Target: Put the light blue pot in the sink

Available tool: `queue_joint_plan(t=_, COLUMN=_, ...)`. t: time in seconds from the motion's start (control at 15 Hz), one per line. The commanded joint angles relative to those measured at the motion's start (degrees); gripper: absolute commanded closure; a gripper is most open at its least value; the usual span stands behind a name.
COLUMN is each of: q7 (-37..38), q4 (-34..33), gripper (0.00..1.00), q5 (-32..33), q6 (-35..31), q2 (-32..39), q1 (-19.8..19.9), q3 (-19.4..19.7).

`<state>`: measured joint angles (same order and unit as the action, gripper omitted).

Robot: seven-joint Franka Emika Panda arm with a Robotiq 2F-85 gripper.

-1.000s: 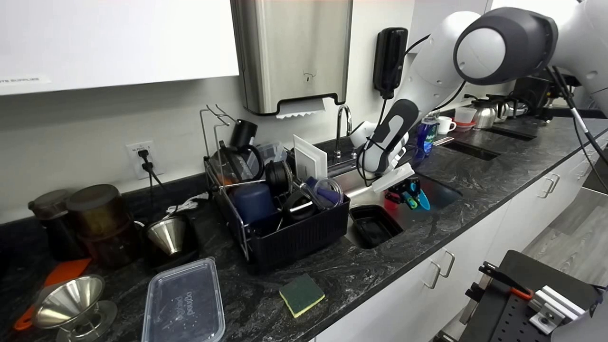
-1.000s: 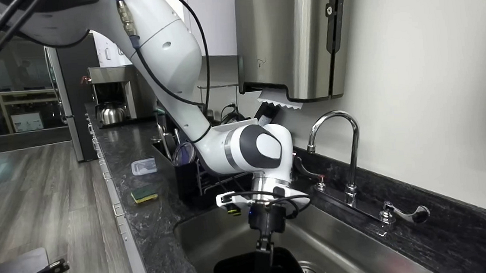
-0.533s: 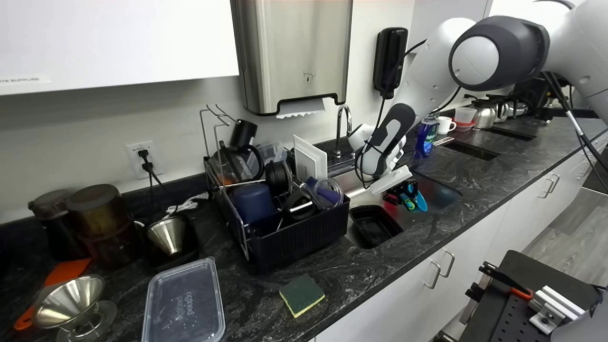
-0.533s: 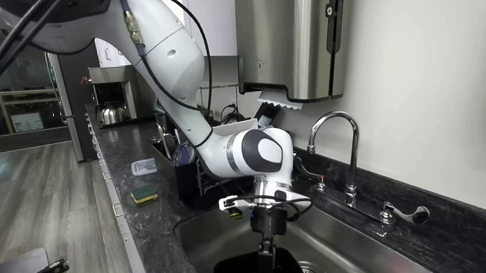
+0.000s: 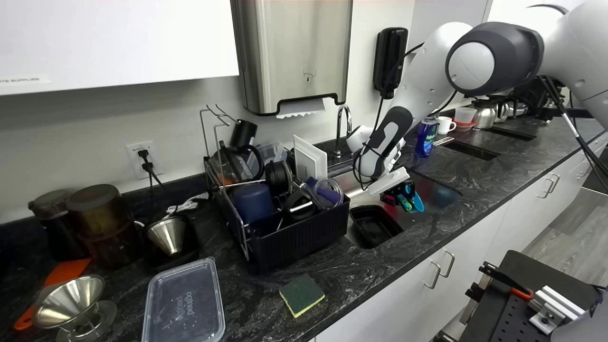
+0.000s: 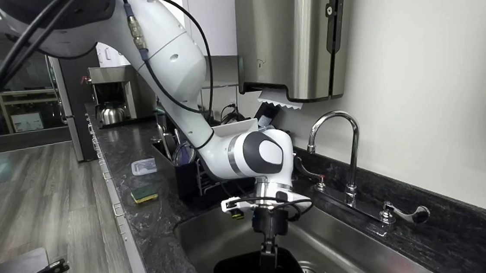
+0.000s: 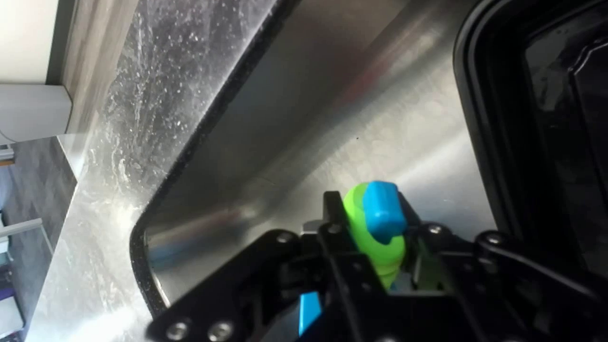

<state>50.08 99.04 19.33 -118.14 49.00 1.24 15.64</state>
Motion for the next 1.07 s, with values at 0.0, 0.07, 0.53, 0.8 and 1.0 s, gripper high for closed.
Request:
queue_joint_plan(t=0.0, q7=-1.8, q4=-0.9, gripper=0.93, q5=-1.2, q6=-1.0, q2=1.1, q1=0.2, q3=0.0)
queue_joint_plan(t=0.07, q7=-1.8, q4=-0.9, gripper=0.93, q5=-1.2, q6=-1.2, q2=1.2, q1=0.2, q3=0.0)
queue_joint_plan(t=0.53, q7=-1.9, q4=-0.8, gripper=0.93, q5=-1.3, q6=-1.9, q2=1.7, q1=0.1, q3=0.1)
queue_joint_plan(t=0.8, q7=-2.0, q4=-0.9, gripper=0.93, q5=-1.6, q6=-2.0, q2=1.8, q1=0.2, q3=0.0)
queue_joint_plan(t=1.0, q7=-1.8, q4=-0.8, gripper=0.47, q5=-2.1, q6=-2.0, q2=1.8, q1=0.2, q3=0.0)
